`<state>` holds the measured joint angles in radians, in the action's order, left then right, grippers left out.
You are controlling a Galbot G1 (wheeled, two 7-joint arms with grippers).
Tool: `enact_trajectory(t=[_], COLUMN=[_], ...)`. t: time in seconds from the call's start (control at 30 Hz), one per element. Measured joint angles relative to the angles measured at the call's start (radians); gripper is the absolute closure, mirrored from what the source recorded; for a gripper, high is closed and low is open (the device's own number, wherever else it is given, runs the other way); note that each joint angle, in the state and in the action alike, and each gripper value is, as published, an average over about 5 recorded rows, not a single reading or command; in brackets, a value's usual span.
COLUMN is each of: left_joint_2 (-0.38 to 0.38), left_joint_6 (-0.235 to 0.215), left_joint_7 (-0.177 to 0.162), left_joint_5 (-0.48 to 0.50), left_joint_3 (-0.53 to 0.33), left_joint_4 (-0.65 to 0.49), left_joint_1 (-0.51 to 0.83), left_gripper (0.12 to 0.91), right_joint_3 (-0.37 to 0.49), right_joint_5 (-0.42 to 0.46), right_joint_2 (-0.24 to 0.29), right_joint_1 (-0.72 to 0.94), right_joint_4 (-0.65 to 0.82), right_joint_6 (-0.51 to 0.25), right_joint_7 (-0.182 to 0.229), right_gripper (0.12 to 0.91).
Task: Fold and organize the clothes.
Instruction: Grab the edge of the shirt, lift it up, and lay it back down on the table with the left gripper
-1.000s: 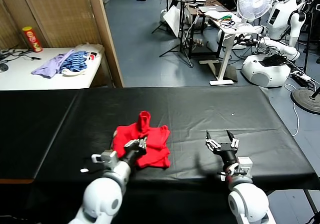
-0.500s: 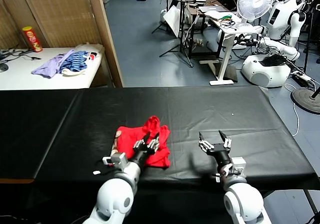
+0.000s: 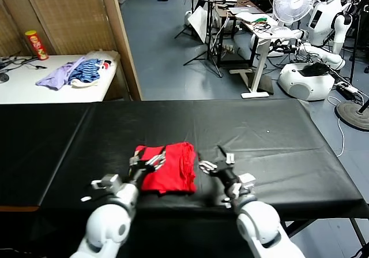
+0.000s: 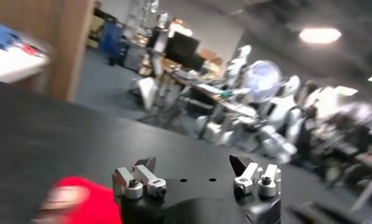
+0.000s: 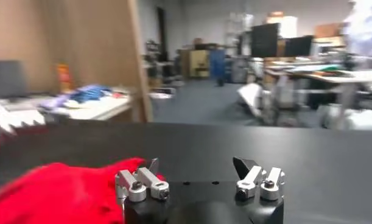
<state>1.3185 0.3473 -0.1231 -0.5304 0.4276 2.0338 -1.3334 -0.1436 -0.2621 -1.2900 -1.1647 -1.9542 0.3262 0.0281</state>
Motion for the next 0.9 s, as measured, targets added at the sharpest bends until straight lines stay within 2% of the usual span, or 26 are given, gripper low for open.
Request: enact_trajectory(t=[0.1, 0.2, 0.4, 0.5, 0.57, 0.67, 0.9], left_joint_2=[-0.006, -0.005, -0.001, 0.001, 0.002, 0.002, 0.016], left_joint_6=[-0.007, -0.017, -0.017, -0.015, -0.015, -0.013, 0.012], left_joint_7=[0.005, 0.011, 0.013, 0.013, 0.014, 0.015, 0.01], left_joint_5=[0.034, 0.069, 0.066, 0.052, 0.04, 0.006, -0.18], left_joint_3=[0.036, 0.053, 0.07, 0.076, 0.082, 0.094, 0.129], left_joint_4=[-0.009, -0.022, -0.044, -0.051, -0.056, -0.063, -0.093], left_joint_1=[-0.02, -0.028, -0.027, -0.025, -0.026, -0.026, -0.009], left_gripper=[0.232, 0.232, 0.232, 0.232, 0.232, 0.232, 0.232], right_joint_3=[0.051, 0.077, 0.078, 0.075, 0.072, 0.058, -0.009], right_joint_5=[0.056, 0.147, 0.4, 0.465, 0.474, 0.442, 0.228], right_joint_2=[-0.011, -0.023, -0.056, -0.074, -0.086, -0.097, -0.074], right_joint_1=[0.032, 0.044, 0.035, 0.033, 0.03, 0.022, -0.003], right_joint_4=[0.031, 0.076, 0.182, 0.217, 0.226, 0.219, 0.098], right_joint_6=[0.006, -0.002, 0.015, 0.023, 0.023, 0.023, 0.025], right_joint_7=[0.012, 0.037, 0.087, 0.098, 0.103, 0.11, 0.095], right_gripper=[0.227, 0.227, 0.227, 0.227, 0.227, 0.227, 0.227])
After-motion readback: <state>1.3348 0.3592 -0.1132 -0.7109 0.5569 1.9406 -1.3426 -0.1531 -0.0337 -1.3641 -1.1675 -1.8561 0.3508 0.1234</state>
